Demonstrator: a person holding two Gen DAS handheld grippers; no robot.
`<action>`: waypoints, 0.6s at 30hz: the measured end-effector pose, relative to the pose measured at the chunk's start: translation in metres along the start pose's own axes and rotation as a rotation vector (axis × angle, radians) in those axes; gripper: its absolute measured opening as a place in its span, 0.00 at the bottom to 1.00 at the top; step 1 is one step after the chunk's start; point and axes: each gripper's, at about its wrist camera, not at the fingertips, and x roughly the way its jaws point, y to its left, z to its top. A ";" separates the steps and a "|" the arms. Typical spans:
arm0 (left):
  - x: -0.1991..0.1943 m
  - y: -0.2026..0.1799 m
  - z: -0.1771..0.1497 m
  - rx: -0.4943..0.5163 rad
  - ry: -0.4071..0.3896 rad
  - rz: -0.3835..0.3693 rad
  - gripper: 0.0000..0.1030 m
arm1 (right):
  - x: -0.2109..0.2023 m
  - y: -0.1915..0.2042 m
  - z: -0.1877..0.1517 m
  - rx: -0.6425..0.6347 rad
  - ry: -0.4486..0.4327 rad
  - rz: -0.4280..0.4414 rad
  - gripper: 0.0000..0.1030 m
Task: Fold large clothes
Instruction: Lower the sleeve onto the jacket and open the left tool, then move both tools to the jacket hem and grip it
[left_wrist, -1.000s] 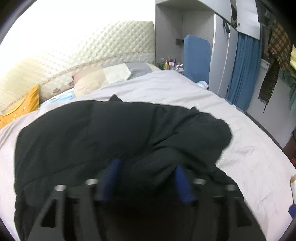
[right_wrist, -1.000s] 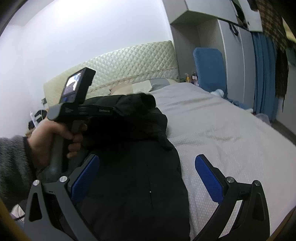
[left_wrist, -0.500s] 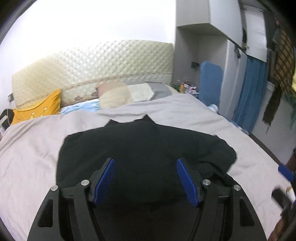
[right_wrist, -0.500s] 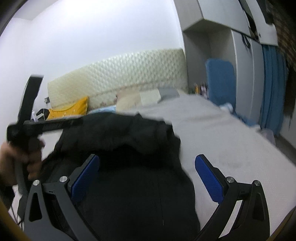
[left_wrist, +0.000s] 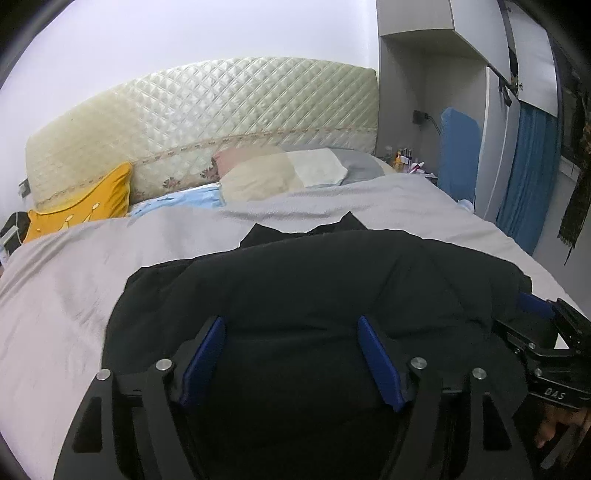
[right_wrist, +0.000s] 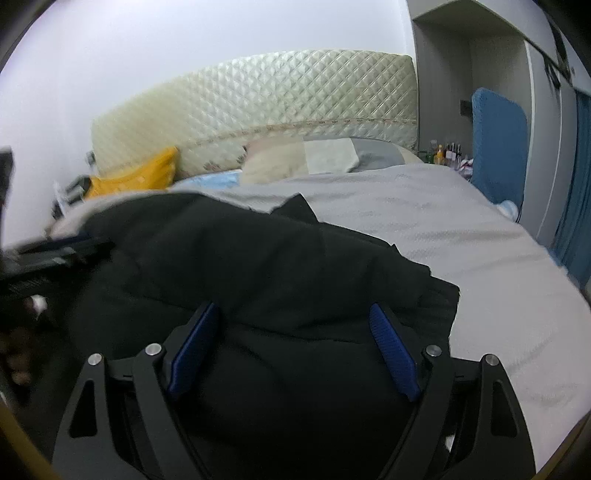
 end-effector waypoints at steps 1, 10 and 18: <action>0.005 0.002 0.000 -0.006 0.004 -0.008 0.73 | 0.006 0.002 -0.001 -0.008 -0.011 -0.009 0.82; 0.038 0.006 -0.008 -0.031 0.030 -0.026 0.74 | 0.043 -0.003 -0.008 0.008 0.000 -0.033 0.82; 0.009 0.008 -0.005 -0.088 0.090 0.011 0.74 | 0.034 -0.002 -0.004 0.013 0.074 -0.034 0.82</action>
